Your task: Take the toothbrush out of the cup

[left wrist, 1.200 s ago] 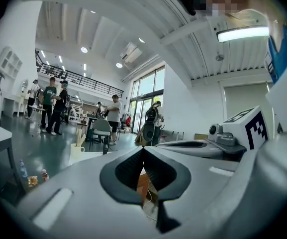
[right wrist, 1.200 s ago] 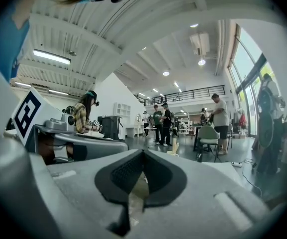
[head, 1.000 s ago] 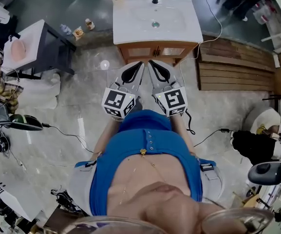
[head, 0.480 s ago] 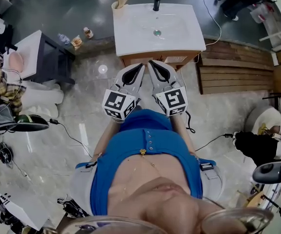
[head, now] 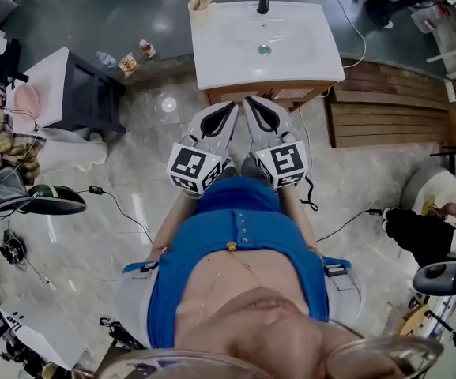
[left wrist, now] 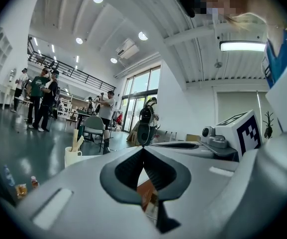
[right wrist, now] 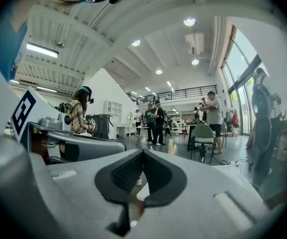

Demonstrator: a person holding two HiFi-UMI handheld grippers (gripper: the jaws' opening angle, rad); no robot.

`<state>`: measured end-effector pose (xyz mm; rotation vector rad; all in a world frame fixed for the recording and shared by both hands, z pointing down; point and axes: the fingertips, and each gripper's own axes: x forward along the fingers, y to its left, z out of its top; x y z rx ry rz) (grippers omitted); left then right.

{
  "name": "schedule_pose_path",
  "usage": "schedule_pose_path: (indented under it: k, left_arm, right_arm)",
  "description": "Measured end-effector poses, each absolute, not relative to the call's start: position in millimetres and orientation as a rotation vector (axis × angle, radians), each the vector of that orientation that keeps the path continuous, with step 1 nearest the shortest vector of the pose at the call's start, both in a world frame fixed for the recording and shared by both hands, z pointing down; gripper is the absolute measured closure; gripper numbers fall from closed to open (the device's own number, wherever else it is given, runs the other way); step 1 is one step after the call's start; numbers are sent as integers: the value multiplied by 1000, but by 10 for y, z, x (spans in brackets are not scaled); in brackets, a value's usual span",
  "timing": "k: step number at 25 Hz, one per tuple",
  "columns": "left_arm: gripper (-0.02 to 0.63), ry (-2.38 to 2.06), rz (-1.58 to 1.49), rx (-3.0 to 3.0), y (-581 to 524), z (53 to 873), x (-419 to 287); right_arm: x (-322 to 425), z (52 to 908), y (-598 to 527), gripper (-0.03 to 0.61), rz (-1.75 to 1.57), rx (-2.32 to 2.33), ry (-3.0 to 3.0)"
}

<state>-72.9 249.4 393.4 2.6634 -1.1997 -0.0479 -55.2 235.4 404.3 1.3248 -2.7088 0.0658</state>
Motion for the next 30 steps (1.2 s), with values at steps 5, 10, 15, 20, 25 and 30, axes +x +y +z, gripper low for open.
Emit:
schedule_pose_path:
  k: [5, 10, 15, 20, 25, 30]
  left_arm:
    - [612, -1227, -56, 2645, 2415, 3936, -790]
    - [612, -1269, -43, 2619, 2276, 3982, -852]
    - [612, -1282, -34, 2605, 1954, 4009, -818]
    - [612, -1295, -30, 2591, 1555, 4028, -692]
    - [612, -1316, -27, 2589, 1107, 3985, -518]
    - [612, -1343, -17, 2588, 691, 3952, -316]
  right_arm:
    - [-604, 4066, 2252, 577, 76, 1308, -2715]
    - [-646, 4090, 2080, 577, 76, 1283, -2730]
    - [-601, 4127, 1749, 577, 90, 1262, -2737]
    - [-505, 4153, 1365, 577, 88, 1220, -2743]
    - [-363, 4111, 911, 577, 74, 1181, -2759]
    - [-160, 4065, 504, 577, 65, 1154, -2783]
